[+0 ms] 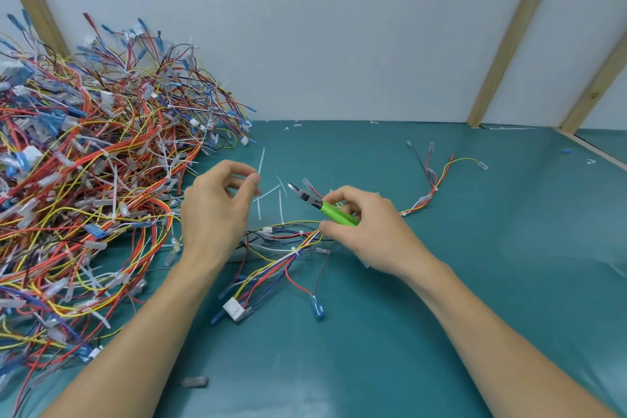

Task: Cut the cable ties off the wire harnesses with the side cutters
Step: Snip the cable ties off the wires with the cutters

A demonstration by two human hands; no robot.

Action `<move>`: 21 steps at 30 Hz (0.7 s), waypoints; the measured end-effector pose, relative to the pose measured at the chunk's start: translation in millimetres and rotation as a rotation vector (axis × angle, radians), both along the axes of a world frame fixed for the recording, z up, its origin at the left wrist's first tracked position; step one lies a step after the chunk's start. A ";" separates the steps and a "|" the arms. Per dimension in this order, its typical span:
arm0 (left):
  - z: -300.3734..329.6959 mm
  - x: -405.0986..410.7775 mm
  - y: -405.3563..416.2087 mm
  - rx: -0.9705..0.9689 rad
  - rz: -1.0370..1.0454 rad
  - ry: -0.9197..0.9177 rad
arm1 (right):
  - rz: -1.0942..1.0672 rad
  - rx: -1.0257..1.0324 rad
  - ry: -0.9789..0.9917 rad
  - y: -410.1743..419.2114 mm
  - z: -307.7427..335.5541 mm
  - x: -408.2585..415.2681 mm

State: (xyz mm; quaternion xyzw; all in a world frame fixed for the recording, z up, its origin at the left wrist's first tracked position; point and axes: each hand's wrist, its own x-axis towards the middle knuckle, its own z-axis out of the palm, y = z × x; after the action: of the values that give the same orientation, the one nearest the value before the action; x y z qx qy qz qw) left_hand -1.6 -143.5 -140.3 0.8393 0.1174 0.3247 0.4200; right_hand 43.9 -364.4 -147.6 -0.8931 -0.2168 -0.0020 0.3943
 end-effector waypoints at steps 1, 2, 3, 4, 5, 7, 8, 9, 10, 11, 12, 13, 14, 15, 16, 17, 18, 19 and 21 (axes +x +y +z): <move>0.9 0.2 0.2 -0.058 -0.040 -0.037 | 0.018 -0.013 0.012 1.8 -1.9 -0.7; 1.6 0.6 1.1 -0.091 -0.090 -0.053 | 0.029 -0.027 0.019 3.2 -4.1 -1.5; 1.8 0.7 1.6 -0.087 -0.135 -0.037 | 0.030 -0.047 0.023 3.9 -6.5 -1.7; 1.4 1.1 1.2 -0.057 -0.167 -0.001 | 0.025 -0.068 0.023 4.2 -8.4 -2.0; 0.9 1.1 0.0 -0.015 -0.188 0.047 | 0.015 -0.092 0.017 4.1 -10.0 -1.7; -2.8 1.6 -0.8 0.095 -0.198 0.167 | -0.007 -0.124 0.010 3.2 -11.8 -0.5; -4.1 1.4 -0.9 0.154 -0.196 0.231 | -0.017 -0.111 0.012 3.1 -12.0 0.0; -5.0 0.9 -1.1 0.198 -0.202 0.285 | -0.029 -0.088 0.017 2.9 -11.8 0.6; -6.0 0.7 -1.2 0.223 -0.220 0.319 | -0.047 -0.065 0.019 2.3 -11.8 1.8; -6.8 0.9 -1.1 0.236 -0.243 0.339 | -0.069 -0.045 0.013 1.8 -11.3 2.7; -7.0 1.4 -1.1 0.249 -0.261 0.354 | -0.093 -0.023 -0.001 1.2 -10.8 4.0; -6.9 1.6 -1.1 0.263 -0.275 0.365 | -0.119 0.001 -0.017 0.1 -9.9 5.3; -6.9 2.0 -1.4 0.284 -0.291 0.374 | -0.143 0.030 -0.033 -1.2 -9.0 6.9; -7.3 1.9 -1.7 0.310 -0.312 0.380 | -0.165 0.065 -0.047 -2.7 -7.5 8.3; -8.3 1.6 -1.5 0.339 -0.338 0.384 | -0.181 0.109 -0.057 -4.5 -5.5 9.3; -10.0 1.4 -1.1 0.367 -0.358 0.387 | -0.190 0.160 -0.059 -6.2 -3.1 9.9; -12.0 1.3 -0.2 0.386 -0.370 0.390 | -0.192 0.218 -0.055 -7.8 -0.8 10.5; -13.4 1.3 1.0 0.384 -0.373 0.391 | -0.188 0.281 -0.045 -9.1 1.8 10.8; -13.9 1.4 1.9 0.306 -0.384 0.374 | -0.169 0.404 -0.017 -10.6 6.8 11.5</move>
State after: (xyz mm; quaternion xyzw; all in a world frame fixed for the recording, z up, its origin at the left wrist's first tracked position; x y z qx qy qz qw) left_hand -0.2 -141.6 -154.2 0.9447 -0.0184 0.0931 0.3138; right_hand 55.4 -375.0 -140.8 -0.8109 -0.1397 -0.0858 0.5618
